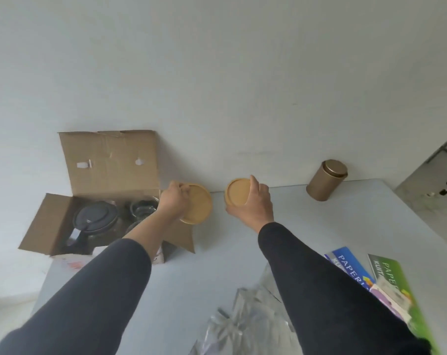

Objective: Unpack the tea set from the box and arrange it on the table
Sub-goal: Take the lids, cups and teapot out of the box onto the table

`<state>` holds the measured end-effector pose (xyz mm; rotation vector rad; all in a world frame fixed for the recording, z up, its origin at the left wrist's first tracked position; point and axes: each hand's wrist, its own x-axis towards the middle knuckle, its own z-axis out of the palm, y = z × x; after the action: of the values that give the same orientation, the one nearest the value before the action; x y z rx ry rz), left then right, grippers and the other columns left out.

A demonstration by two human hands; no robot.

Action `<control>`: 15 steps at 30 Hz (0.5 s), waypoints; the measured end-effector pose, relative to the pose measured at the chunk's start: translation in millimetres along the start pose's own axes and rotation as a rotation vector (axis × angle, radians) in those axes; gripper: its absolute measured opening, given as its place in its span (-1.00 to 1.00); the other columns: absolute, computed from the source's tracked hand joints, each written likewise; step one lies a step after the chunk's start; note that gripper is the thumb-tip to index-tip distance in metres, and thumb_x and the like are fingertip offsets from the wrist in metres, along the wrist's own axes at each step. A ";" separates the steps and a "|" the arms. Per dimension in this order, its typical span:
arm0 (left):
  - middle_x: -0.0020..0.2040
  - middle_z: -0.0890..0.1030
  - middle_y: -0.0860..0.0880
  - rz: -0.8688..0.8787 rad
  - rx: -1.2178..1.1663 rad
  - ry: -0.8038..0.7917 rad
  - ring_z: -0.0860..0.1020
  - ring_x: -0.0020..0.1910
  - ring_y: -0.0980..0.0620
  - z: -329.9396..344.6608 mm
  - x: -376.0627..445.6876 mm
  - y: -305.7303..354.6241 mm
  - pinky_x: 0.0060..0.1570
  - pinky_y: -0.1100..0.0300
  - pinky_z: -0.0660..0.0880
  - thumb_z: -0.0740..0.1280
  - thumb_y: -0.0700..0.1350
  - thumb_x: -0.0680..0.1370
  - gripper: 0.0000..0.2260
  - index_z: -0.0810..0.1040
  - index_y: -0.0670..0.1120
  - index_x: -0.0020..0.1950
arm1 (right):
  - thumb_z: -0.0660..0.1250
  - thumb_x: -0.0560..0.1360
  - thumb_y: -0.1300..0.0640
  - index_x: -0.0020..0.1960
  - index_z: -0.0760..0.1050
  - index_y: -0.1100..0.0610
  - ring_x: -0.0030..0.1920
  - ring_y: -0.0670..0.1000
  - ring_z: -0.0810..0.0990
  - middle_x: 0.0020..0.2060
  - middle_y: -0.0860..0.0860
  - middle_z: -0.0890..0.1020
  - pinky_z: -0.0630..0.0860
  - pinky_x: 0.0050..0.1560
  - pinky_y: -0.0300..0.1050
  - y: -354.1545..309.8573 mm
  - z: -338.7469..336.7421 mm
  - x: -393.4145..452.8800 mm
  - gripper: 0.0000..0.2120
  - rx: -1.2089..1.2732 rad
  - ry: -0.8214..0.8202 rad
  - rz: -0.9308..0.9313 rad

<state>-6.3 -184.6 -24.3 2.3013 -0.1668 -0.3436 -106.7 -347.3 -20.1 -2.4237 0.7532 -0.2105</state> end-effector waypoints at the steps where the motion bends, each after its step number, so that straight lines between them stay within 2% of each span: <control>1: 0.23 0.49 -0.30 -0.018 -0.002 -0.011 0.46 0.21 -0.26 17.0 5.9 6.3 0.10 0.04 0.37 0.05 -0.08 0.64 -0.67 0.35 -0.23 0.31 | 0.48 0.28 -0.11 0.52 -0.04 0.04 0.33 0.13 0.31 0.34 0.09 0.25 0.34 0.31 -0.01 15.0 -4.0 9.2 0.00 -0.009 -0.011 0.009; 8: 0.26 0.44 -0.28 -0.188 -0.038 -0.070 0.45 0.20 -0.25 124.6 46.8 44.1 -0.02 0.07 0.34 0.04 -0.05 0.65 -0.66 0.33 -0.20 0.34 | 0.48 0.29 -0.08 0.53 -0.06 0.02 0.35 0.14 0.30 0.36 0.11 0.23 0.34 0.31 -0.01 115.3 -19.7 81.2 0.01 -0.066 -0.076 0.080; 12: 0.22 0.45 -0.27 -0.260 -0.079 -0.076 0.46 0.06 -0.21 172.4 63.7 52.2 -0.10 0.08 0.33 0.02 -0.05 0.66 -0.68 0.34 -0.18 0.33 | 0.47 0.29 -0.10 0.52 -0.06 0.00 0.33 0.13 0.30 0.35 0.10 0.24 0.36 0.31 0.01 152.4 -8.7 107.8 0.00 -0.070 -0.118 0.108; 15: 0.19 0.48 -0.26 -0.303 -0.088 -0.071 0.47 0.07 -0.20 202.8 77.5 58.6 -0.09 0.07 0.35 0.02 -0.07 0.66 -0.70 0.34 -0.19 0.28 | 0.47 0.29 -0.10 0.52 -0.04 -0.01 0.32 0.13 0.32 0.34 0.09 0.25 0.37 0.29 0.01 171.3 2.0 126.2 -0.02 -0.067 -0.153 0.096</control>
<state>6.7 -383.2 -129.0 2.2283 0.1610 -0.5754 -81.8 -531.6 -123.5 -2.4263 0.8157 0.0376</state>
